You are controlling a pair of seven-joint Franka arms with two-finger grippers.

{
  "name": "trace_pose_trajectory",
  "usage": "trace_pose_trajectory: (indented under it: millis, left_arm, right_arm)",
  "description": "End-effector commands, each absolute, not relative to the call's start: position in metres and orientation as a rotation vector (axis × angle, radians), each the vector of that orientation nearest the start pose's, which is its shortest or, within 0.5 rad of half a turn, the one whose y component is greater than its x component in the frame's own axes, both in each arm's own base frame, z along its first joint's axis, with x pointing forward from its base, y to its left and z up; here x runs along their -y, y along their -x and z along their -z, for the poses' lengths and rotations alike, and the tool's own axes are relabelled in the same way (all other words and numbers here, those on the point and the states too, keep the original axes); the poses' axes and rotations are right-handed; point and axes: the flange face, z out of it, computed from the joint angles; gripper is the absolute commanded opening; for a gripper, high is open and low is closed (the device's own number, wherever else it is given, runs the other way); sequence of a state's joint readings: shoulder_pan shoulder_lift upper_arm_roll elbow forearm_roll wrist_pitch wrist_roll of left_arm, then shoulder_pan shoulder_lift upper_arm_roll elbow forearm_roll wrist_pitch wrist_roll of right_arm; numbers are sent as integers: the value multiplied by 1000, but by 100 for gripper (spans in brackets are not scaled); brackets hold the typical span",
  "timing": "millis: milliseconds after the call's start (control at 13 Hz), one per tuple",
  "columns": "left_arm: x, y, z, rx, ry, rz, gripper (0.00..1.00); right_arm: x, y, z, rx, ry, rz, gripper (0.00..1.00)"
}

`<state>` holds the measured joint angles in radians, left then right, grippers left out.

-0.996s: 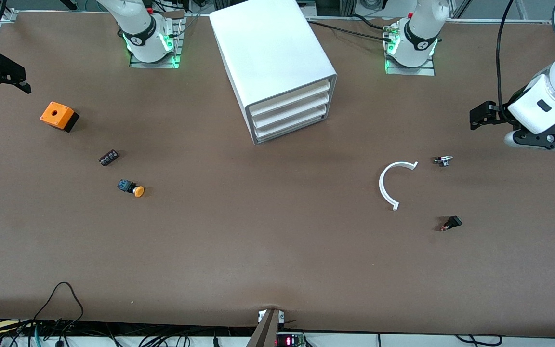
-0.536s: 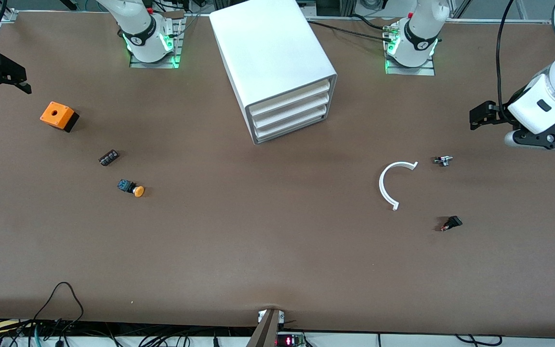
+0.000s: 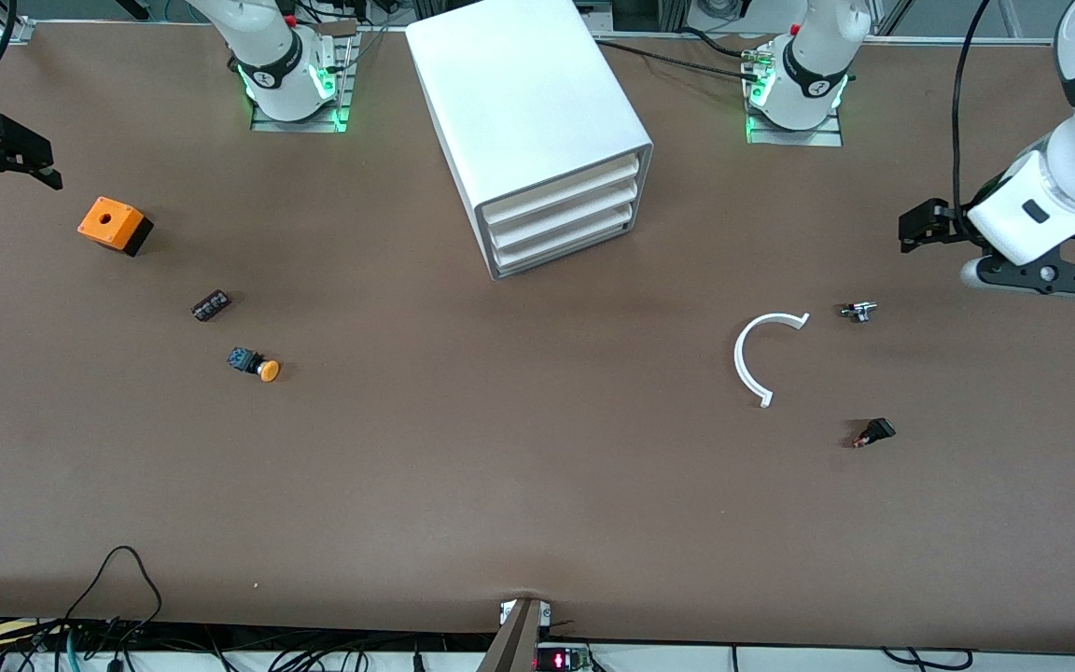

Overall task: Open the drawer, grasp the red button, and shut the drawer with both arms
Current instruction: 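Move both grippers from rest toward the white drawer cabinet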

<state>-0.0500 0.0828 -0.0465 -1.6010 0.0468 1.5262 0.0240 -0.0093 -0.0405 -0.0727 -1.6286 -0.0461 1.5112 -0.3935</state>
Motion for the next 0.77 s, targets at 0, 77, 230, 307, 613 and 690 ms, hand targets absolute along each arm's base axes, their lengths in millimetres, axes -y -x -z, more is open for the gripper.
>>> trace_pose_trajectory:
  millis: [0,77,230,307,613,690]
  left_arm:
    - [60,-570,-562,-209,3127,-273,100]
    - [64,-569,-560,-203,3198,-305,100]
    - [75,-569,-549,-201,3300,-395,100]
    - [81,-567,-547,-217,3318,-431,100]
    - [109,-570,-517,-245,3467,-659,100]
    - [126,-571,-509,-274,3501,-712,100]
  right_arm:
    - [64,-549,-606,438,3124,-156,100]
    - [64,-554,-598,440,3125,-177,100]
    - [63,-562,-593,443,3125,-190,100]
    - [63,-566,-584,442,3117,-209,100]
    - [48,-589,-557,498,3091,-262,100]
    - [49,-590,-554,496,3091,-272,100]
